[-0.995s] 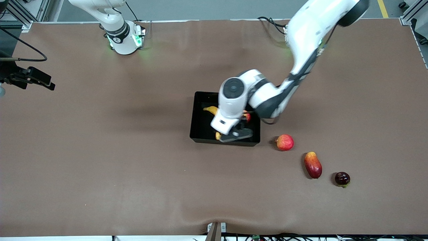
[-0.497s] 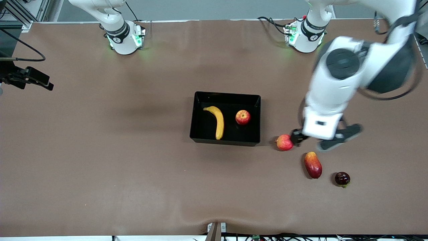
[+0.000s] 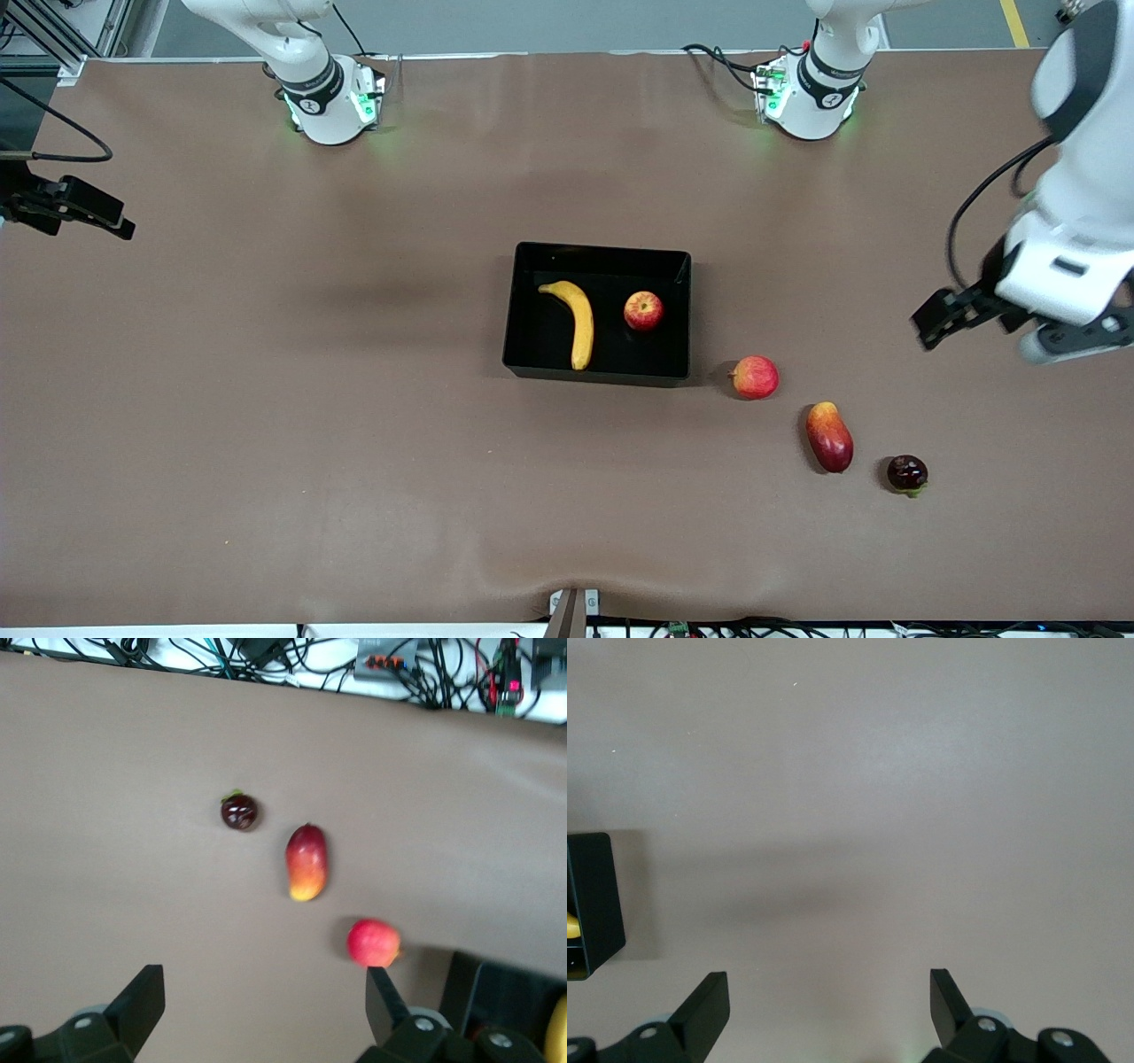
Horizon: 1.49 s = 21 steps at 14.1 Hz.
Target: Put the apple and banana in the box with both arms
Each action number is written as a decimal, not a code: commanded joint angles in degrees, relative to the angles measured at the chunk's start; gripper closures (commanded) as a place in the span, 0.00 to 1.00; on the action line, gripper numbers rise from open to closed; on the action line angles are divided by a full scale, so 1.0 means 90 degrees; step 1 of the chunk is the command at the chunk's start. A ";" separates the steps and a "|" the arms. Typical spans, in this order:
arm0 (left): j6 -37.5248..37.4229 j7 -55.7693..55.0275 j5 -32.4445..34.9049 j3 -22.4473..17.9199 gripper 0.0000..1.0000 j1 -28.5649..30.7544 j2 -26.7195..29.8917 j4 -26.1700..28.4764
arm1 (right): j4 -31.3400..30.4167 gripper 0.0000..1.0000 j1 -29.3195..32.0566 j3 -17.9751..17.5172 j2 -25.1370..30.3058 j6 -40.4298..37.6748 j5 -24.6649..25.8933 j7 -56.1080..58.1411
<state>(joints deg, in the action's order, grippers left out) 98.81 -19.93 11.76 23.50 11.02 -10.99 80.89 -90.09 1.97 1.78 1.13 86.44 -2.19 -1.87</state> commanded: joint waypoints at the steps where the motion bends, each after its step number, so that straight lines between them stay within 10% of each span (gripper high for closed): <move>1: -0.0683 0.0932 -0.0397 -0.0830 0.00 -0.0499 0.0633 0.0309 | 0.0108 0.00 0.0084 -0.0071 -0.0057 -0.0054 -0.0108 -0.0036; 7: -0.0843 0.1423 -0.1052 -0.2256 0.00 -0.1612 0.2000 0.1634 | 0.0156 0.00 0.0114 -0.0071 -0.0077 -0.0064 -0.0098 -0.0036; 21: -0.0921 0.1804 -0.1141 -0.2357 0.00 -0.1556 0.2354 0.1920 | 0.0156 0.00 0.0075 -0.0081 -0.0096 -0.0044 -0.0108 -0.0036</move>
<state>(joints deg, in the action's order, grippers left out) 90.87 -4.22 2.30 2.38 -3.34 10.41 99.15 -89.85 1.97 1.58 0.89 86.48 -2.23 -1.87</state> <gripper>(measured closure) 0.000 0.000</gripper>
